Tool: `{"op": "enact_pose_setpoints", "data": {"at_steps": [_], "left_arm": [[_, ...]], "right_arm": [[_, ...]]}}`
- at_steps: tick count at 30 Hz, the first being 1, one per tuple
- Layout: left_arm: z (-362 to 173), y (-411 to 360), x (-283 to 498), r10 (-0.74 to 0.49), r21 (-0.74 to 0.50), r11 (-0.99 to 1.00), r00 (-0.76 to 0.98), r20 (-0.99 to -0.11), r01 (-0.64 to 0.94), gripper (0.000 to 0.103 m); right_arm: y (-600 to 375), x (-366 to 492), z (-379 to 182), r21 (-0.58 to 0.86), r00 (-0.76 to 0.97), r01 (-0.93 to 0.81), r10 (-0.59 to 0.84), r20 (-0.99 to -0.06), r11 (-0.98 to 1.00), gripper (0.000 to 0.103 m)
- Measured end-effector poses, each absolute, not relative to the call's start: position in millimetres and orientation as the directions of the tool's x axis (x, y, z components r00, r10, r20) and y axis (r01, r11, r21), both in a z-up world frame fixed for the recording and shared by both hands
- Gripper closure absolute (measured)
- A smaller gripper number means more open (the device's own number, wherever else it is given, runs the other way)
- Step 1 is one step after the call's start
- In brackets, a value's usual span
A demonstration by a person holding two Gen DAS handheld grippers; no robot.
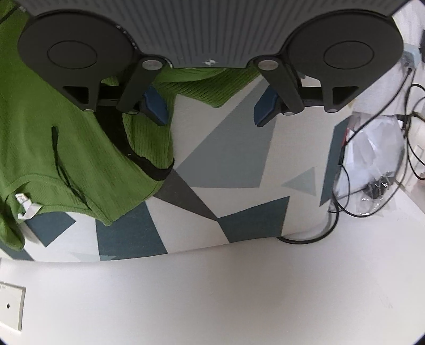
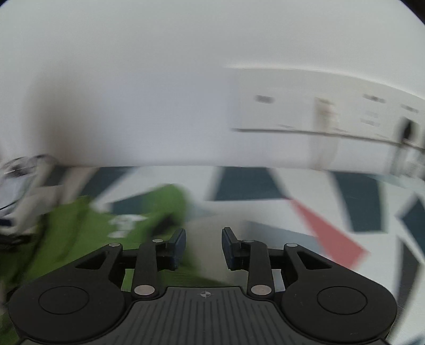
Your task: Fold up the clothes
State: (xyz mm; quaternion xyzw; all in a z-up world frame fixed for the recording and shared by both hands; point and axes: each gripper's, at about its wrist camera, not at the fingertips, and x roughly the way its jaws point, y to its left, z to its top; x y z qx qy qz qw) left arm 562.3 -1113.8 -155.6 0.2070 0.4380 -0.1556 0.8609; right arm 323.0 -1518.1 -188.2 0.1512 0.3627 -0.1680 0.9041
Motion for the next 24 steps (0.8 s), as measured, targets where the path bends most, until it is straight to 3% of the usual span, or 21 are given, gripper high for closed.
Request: {"op": "enact_pose_setpoints", "data": {"at_steps": [4,10,12,13,14,15,17,20,24], "left_arm": [[-157,-1113,563,-0.114,0.191,0.872,0.567,-0.816,0.45,0.029],[-161,-1107,563,-0.161,0.13,0.889,0.566,-0.809,0.439,0.027],[-161,-1103,564,-0.171,0.114,0.894,0.566,-0.807,0.434,0.026],[-161,-1102,564,-0.183,0.1,0.895,0.563,-0.806,0.435,0.026],[-161,-1100,564,-0.197,0.085,0.895,0.559,-0.805,0.438,0.038],[-160,-1100,562,-0.213,0.069,0.893,0.553,-0.805,0.445,0.07],[-157,-1101,559,-0.246,0.038,0.887,0.54,-0.805,0.461,0.093],[-158,-1103,556,-0.238,0.047,0.889,0.548,-0.802,0.455,0.097],[-158,-1106,554,-0.224,0.059,0.895,0.559,-0.798,0.442,0.097]], "right_arm": [[-1534,316,-199,0.172,0.625,0.492,-0.208,-0.752,0.853,0.073],[-1499,341,-210,0.131,0.63,0.356,-0.134,-0.765,0.925,0.071],[-1491,349,-217,0.124,0.619,0.341,-0.123,-0.776,0.932,0.074],[-1489,352,-219,0.128,0.618,0.334,-0.114,-0.778,0.934,0.083],[-1488,353,-219,0.144,0.625,0.327,-0.1,-0.774,0.934,0.096],[-1488,354,-219,0.156,0.629,0.327,-0.092,-0.772,0.932,0.097],[-1488,350,-214,0.137,0.631,0.349,-0.124,-0.766,0.927,0.099],[-1494,334,-199,0.081,0.657,0.399,-0.223,-0.721,0.914,0.101],[-1517,312,-179,-0.038,0.607,0.576,-0.459,-0.649,0.816,0.101]]}}
